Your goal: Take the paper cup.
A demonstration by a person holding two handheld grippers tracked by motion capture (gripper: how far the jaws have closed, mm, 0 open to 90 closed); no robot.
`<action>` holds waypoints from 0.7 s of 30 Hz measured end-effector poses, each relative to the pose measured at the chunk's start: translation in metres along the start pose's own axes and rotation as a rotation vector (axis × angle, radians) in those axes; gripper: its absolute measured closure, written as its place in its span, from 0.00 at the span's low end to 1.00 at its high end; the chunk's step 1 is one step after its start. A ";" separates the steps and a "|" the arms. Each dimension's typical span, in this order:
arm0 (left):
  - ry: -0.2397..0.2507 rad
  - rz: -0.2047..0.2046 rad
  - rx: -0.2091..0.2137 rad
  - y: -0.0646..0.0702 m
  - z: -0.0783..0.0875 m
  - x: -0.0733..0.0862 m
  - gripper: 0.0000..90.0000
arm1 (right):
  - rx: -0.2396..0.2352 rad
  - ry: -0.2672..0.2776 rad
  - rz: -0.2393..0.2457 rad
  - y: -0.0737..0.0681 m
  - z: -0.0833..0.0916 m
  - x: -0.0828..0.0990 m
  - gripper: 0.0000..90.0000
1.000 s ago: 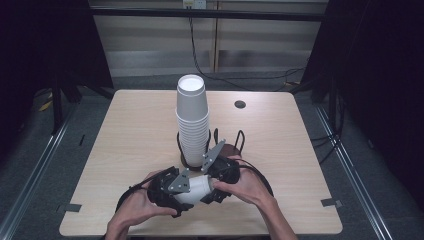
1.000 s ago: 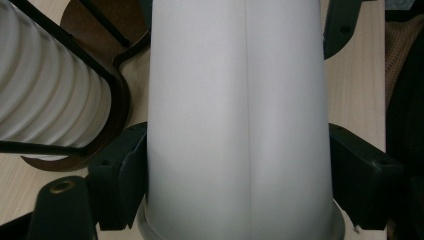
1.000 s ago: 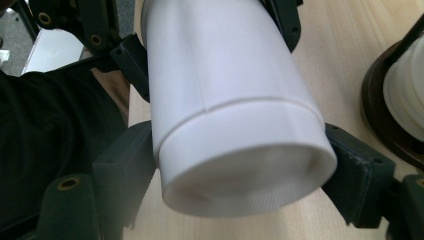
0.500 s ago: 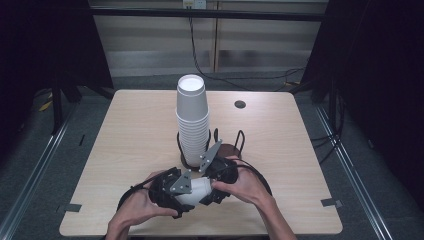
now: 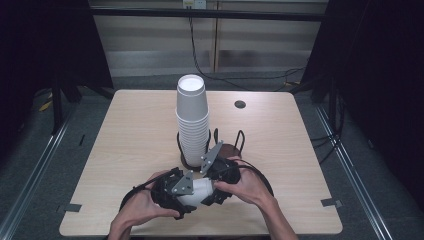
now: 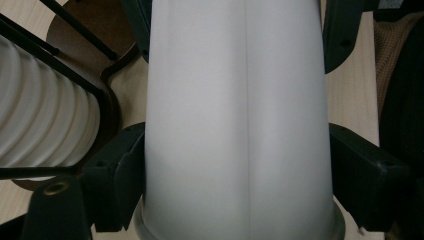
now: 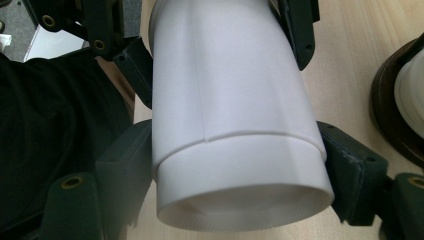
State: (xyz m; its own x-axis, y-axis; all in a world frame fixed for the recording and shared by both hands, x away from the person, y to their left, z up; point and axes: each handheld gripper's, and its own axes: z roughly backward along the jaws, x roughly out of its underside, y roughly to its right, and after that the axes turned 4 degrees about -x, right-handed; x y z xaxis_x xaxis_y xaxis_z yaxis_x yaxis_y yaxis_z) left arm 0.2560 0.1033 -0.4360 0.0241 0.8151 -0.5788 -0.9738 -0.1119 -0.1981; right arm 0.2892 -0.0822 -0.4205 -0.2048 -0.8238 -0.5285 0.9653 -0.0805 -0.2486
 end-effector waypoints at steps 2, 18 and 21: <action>0.009 0.002 -0.001 -0.001 0.000 0.001 0.18 | 0.001 0.003 -0.002 0.001 0.001 0.000 0.26; 0.116 0.011 -0.006 -0.003 0.008 0.011 0.16 | 0.003 0.024 -0.006 0.001 0.001 0.002 0.26; 0.175 0.029 -0.021 -0.005 0.013 0.014 0.18 | 0.012 0.003 -0.023 0.002 0.002 0.002 0.26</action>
State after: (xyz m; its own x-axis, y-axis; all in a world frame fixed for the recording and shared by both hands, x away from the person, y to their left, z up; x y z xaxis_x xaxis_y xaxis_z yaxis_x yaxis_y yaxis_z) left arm 0.2582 0.1229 -0.4325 0.0369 0.6999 -0.7133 -0.9697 -0.1474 -0.1948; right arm 0.2906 -0.0847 -0.4206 -0.2271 -0.8198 -0.5257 0.9623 -0.1061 -0.2504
